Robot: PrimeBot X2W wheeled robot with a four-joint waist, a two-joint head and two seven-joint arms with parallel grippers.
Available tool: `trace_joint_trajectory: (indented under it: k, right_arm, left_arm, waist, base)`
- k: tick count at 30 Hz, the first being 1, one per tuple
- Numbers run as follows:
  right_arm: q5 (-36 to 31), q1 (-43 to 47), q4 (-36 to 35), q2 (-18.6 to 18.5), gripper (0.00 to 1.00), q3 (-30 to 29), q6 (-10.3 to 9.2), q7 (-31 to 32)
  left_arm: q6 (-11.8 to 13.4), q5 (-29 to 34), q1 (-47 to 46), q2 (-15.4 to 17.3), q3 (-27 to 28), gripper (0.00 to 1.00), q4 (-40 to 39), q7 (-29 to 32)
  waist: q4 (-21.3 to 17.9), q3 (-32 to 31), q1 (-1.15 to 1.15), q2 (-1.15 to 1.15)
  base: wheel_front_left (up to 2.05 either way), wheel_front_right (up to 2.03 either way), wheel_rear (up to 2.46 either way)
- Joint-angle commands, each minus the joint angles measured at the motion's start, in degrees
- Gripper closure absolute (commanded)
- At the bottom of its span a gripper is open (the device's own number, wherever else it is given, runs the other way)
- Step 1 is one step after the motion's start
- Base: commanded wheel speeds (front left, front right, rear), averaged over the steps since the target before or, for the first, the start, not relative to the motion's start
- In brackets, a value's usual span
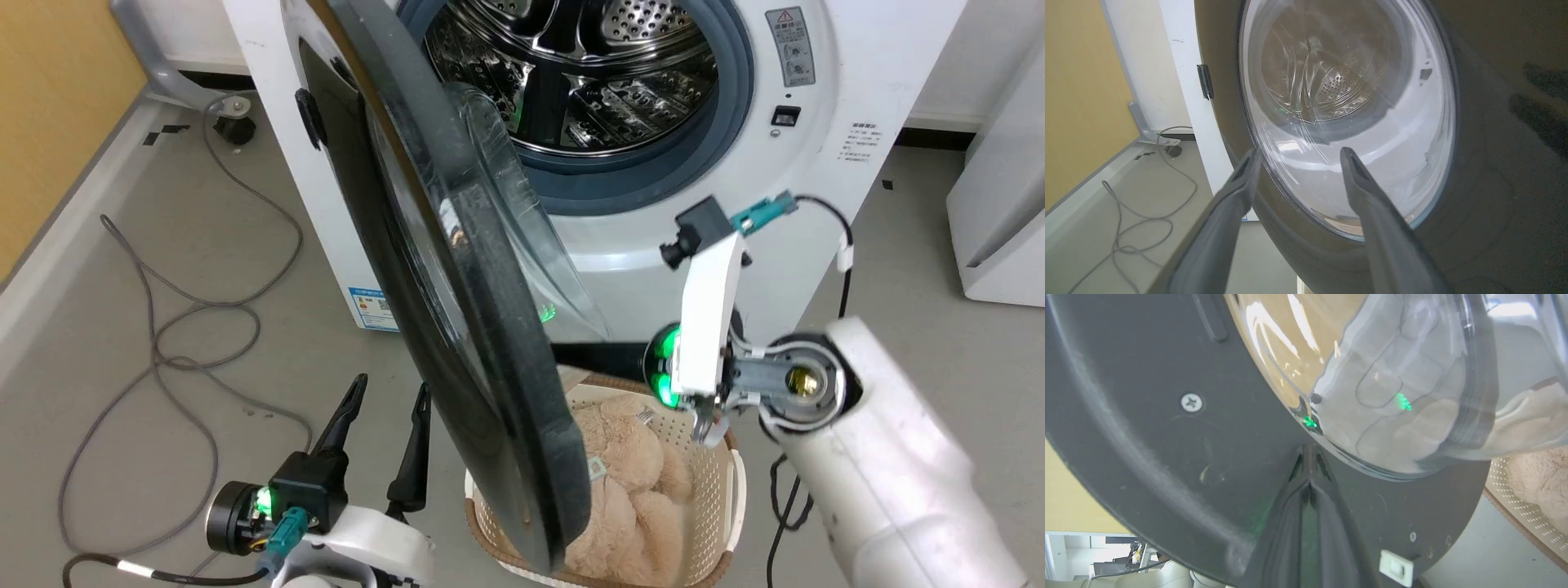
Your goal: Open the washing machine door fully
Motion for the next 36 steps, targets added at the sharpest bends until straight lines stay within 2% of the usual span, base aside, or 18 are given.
trace_joint_trajectory:
  k: [1,5,6,7,9,10,12,13,23,30,36]
  right_arm:
    - [-0.4,1.9,-1.1,0.3,1.0,-0.1,0.06,0.0]
    - [-1.5,5.2,-4.3,0.6,1.0,-2.6,0.06,-3.4]
    - [-2.1,6.2,-5.4,0.7,0.63,-3.6,0.06,-5.5]
    - [-2.6,7.5,-6.6,0.7,0.0,-4.5,0.06,-7.4]
    - [-3.2,8.8,-7.8,0.8,0.0,-5.5,0.06,-9.5]
    - [-5.2,11.9,-10.1,0.5,0.0,-7.2,0.06,-14.0]
    - [-5.8,15.5,-12.3,0.7,0.0,-9.3,0.06,-17.8]
    - [-5.8,15.5,-12.3,0.7,0.0,-9.3,0.06,-17.8]
    - [-11.5,33.5,-21.7,1.2,0.0,-19.3,0.06,-35.8]
    - [-23.1,41.9,-24.4,2.0,0.0,-25.6,0.06,-49.1]
    - [-39.6,44.7,-25.8,2.5,0.0,-30.9,0.06,-57.4]
  left_arm:
    - [-0.1,0.0,0.8,-0.2,0.1,0.0,0.1,-0.3]
    - [0.0,-0.1,1.0,-0.2,0.2,0.0,0.2,-0.3]
    - [0.0,-0.1,1.0,-0.3,0.2,0.0,0.2,-0.3]
    - [-0.1,-0.2,1.0,-0.3,0.2,0.0,0.3,-0.3]
    - [-0.1,-0.3,0.9,-0.3,0.2,0.0,0.5,-0.3]
    - [-0.1,-0.3,0.9,-0.3,0.2,0.0,0.8,-0.3]
    - [0.0,-0.4,1.0,-0.4,0.4,0.0,1.0,-0.3]
    - [0.0,-0.4,1.0,-0.4,0.4,0.0,1.0,-0.3]
    - [0.2,-0.5,1.9,-0.5,0.9,0.0,0.9,-0.3]
    - [0.1,-0.3,2.1,-0.5,1.6,0.0,1.0,-0.3]
    - [0.1,-0.3,2.4,-0.5,2.3,0.0,1.2,-0.3]
  waist:
    - [-0.1,0.0,0.0,0.0]
    - [-0.4,0.1,0.0,0.0]
    - [-0.4,0.2,0.0,0.0]
    - [-0.4,0.2,0.0,0.0]
    - [-0.5,0.2,0.0,0.0]
    - [-0.6,0.0,0.0,0.0]
    - [-0.8,-0.2,0.0,0.0]
    - [-0.8,-0.2,0.0,0.0]
    - [-2.8,-1.2,0.0,0.0]
    - [-4.5,-1.3,0.0,0.0]
    - [-5.3,-1.6,0.0,0.0]
  base:
    - [0.0,0.0,0.0]
    - [0.0,0.0,0.0]
    - [0.0,0.0,0.0]
    - [0.0,0.0,0.0]
    - [0.0,0.0,0.0]
    - [0.0,0.0,0.0]
    - [0.0,0.0,0.0]
    - [0.0,0.0,0.0]
    - [0.0,0.0,0.0]
    - [0.0,0.0,0.0]
    - [0.0,0.0,0.0]
